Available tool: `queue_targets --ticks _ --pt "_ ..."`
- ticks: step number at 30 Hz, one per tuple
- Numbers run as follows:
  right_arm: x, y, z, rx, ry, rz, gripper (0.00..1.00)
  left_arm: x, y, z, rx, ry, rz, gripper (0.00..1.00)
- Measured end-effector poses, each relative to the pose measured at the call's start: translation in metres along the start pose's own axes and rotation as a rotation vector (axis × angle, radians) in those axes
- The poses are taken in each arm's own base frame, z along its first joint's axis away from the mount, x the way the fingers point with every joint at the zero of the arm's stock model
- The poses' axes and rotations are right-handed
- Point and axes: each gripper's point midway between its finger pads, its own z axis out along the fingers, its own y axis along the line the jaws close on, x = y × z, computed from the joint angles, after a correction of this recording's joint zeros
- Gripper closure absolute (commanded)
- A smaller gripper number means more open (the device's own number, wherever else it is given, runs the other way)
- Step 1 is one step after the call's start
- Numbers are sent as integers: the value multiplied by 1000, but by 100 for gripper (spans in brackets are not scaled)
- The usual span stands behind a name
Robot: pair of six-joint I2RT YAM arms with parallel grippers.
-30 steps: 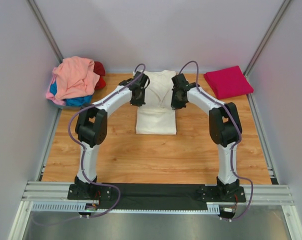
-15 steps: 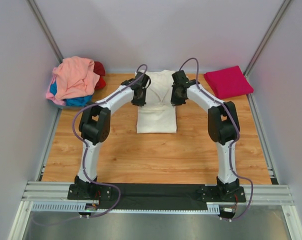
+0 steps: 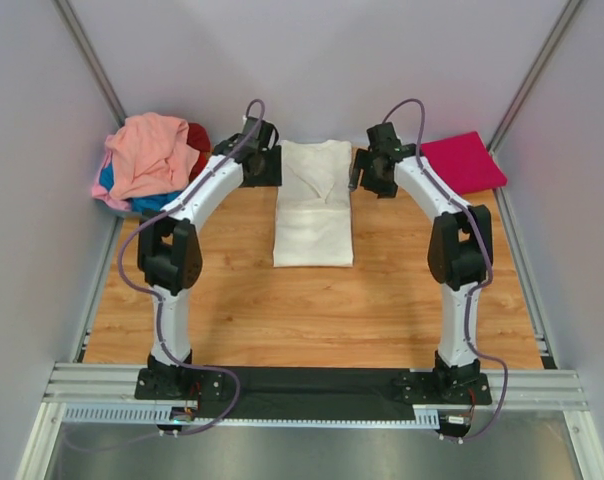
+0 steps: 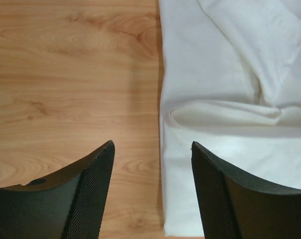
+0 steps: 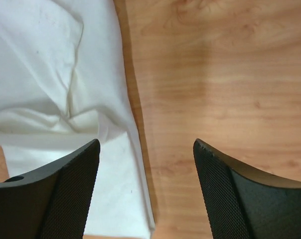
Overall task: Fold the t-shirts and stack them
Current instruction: Fold the tshirt
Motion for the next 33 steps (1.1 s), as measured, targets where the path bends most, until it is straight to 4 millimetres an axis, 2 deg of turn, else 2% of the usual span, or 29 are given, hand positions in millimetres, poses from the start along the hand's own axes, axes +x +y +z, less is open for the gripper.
queue_targets --ticks 4,7,9,10,13,15,18,22,29,33 --pt "17 1 -40 -19 -21 -25 27 27 5 -41 32 16 -19 30" --pt "39 19 -59 -74 -14 -72 35 55 3 -62 64 34 -25 31" --pt "58 38 -61 -128 14 -115 40 76 1 -68 79 52 -20 32" --pt "68 48 -60 -150 32 -138 48 88 -2 -70 88 67 -16 32" --pt "93 69 -53 -201 88 -191 57 119 -9 -75 103 120 16 33" --pt "106 79 -45 -223 125 -214 58 130 -14 -81 111 143 40 34" --pt "116 84 -29 -227 165 -225 58 132 -13 -98 118 141 70 34" --pt "121 86 -11 -218 194 -228 58 121 4 -133 92 94 96 34" --pt "108 95 12 -206 194 -243 58 113 31 -183 46 42 168 32" --pt "99 95 28 -188 193 -243 58 112 47 -197 -4 -1 197 33"
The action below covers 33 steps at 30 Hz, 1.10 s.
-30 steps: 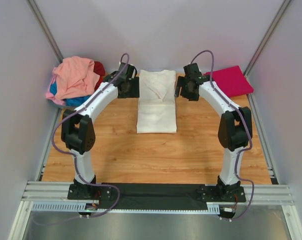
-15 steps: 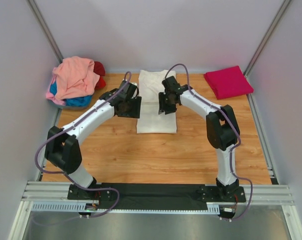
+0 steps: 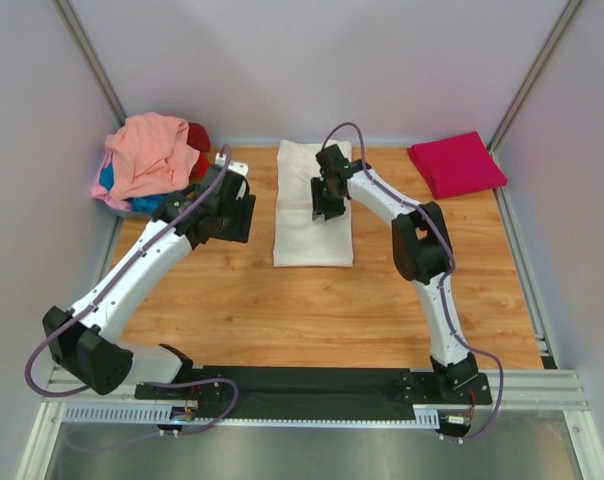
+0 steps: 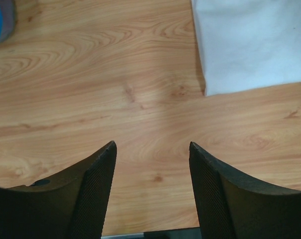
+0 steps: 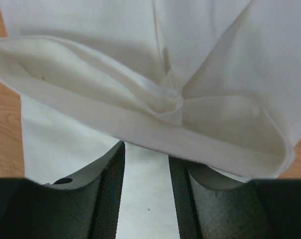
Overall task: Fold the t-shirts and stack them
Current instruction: Fold the tshirt
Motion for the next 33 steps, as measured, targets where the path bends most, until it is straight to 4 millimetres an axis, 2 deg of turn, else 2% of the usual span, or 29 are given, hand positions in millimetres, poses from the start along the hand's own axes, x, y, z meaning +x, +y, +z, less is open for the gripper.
queue_targets --ticks 3,5,7,12,15,18,22,25,27,29,33 --pt "-12 -9 9 21 1 10 57 12 9 -3 -27 -9 9 32" --pt "-28 -17 12 38 -14 21 56 25 15 -3 -42 -2 17 32" --pt "-45 -25 12 47 -46 30 53 29 19 -5 -51 -5 20 32" --pt "-95 -48 -12 52 -166 58 36 24 23 -10 -67 -44 10 32" --pt "-110 -60 -31 47 -220 76 29 24 21 -10 -59 -44 1 32" --pt "-107 -68 -56 48 -236 89 25 22 11 -8 -11 -46 -30 32" --pt "-105 -60 -97 28 -290 81 24 13 -12 3 85 -69 -91 32" --pt "-88 -55 -126 6 -316 81 24 8 -32 20 161 -70 -121 32" --pt "-73 -54 -134 -16 -315 87 25 5 -43 35 196 -68 -128 32" --pt "-47 -56 -136 -48 -288 107 26 1 -52 51 220 -74 -128 32" --pt "16 -62 -119 -123 -187 164 25 -2 -59 76 246 -93 -141 32"
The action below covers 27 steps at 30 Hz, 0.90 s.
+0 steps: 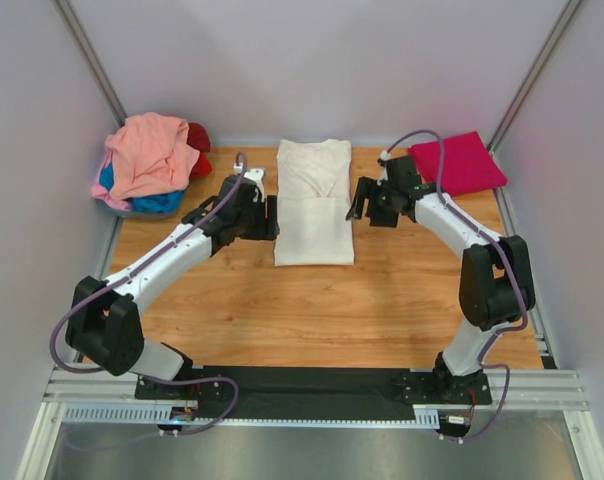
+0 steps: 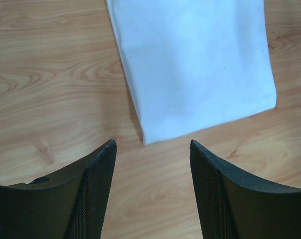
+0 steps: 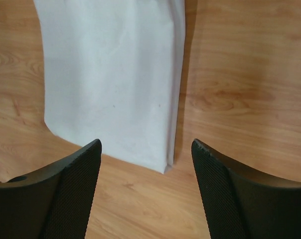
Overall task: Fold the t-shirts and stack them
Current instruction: Fold the tshirt
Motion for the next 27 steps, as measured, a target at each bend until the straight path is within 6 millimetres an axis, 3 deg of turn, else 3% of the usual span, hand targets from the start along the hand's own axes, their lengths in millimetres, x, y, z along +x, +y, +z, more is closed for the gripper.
queue_targets --ticks 5,8,13,27 --pt "62 -17 11 -48 86 65 25 -4 16 23 6 -34 -59 32" --pt "80 -20 15 -68 105 90 27 1 26 36 15 -37 -94 32" --pt "83 -16 20 -112 90 113 29 15 29 50 45 -16 -121 34" --pt "94 -25 33 -97 97 152 35 87 28 77 132 96 -176 38"
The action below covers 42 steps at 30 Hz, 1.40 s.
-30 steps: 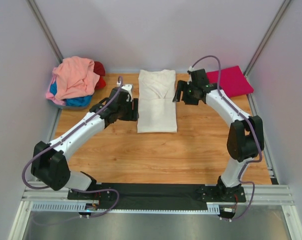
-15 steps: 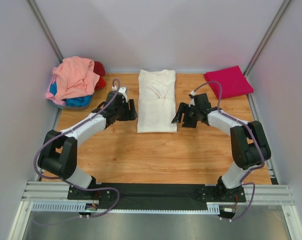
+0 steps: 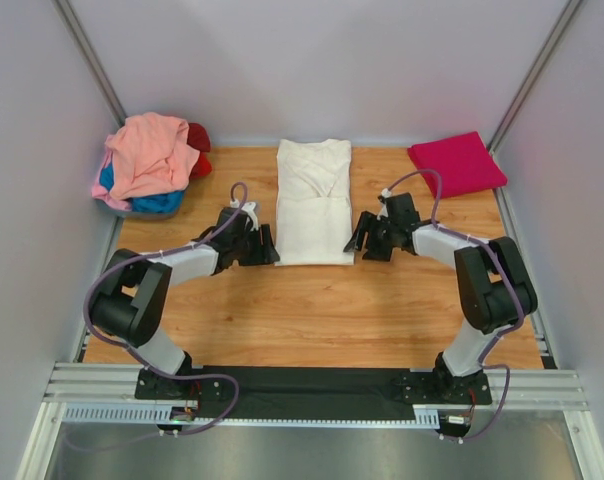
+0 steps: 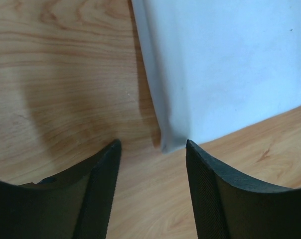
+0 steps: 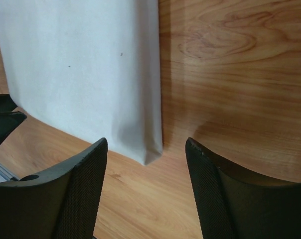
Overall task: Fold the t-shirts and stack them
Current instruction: Fold the tshirt
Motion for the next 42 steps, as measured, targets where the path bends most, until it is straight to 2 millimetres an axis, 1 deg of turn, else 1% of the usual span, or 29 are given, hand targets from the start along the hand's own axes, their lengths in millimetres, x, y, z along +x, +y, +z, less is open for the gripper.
queue_targets --ticks 2,7,10,13,17,19,20,21,22,23,25,26,29,33,37,39,42 --pt "5 -5 4 10 16 9 35 6 0 6 14 11 -15 39" --pt "5 -4 7 -2 14 17 36 1 -8 13 68 -14 -29 41" --pt "5 -4 8 -7 9 20 39 3 -10 14 90 -26 -37 45" --pt "7 -5 10 -17 6 24 48 5 -11 15 108 -37 -43 48" --pt "11 -5 11 -36 7 33 53 8 -13 15 129 -48 -48 51" --pt "13 -4 12 -46 10 38 56 9 -16 16 137 -49 -47 56" --pt "13 -4 13 -50 12 40 60 11 -17 17 140 -45 -47 65" --pt "14 -3 13 -55 13 40 62 12 -18 18 143 -42 -48 68" --pt "15 -4 14 -56 16 44 70 15 -18 19 143 -36 -50 71" --pt "16 -4 15 -57 19 45 74 16 -19 20 145 -33 -48 81" --pt "20 -6 16 -55 31 54 80 18 -19 21 143 -27 -54 89" --pt "20 -6 16 -56 33 56 86 19 -19 21 144 -24 -53 99" --pt "22 -8 17 -50 39 57 100 19 -20 21 147 -22 -54 100" --pt "24 -9 17 -48 42 60 99 22 -22 21 145 -16 -47 100" --pt "25 -9 15 -43 48 63 100 27 -24 16 110 4 -35 100" --pt "27 -8 11 -39 54 66 100 32 -25 11 91 22 -30 100" --pt "29 -2 0 -45 50 58 100 36 -26 1 64 35 -22 100"
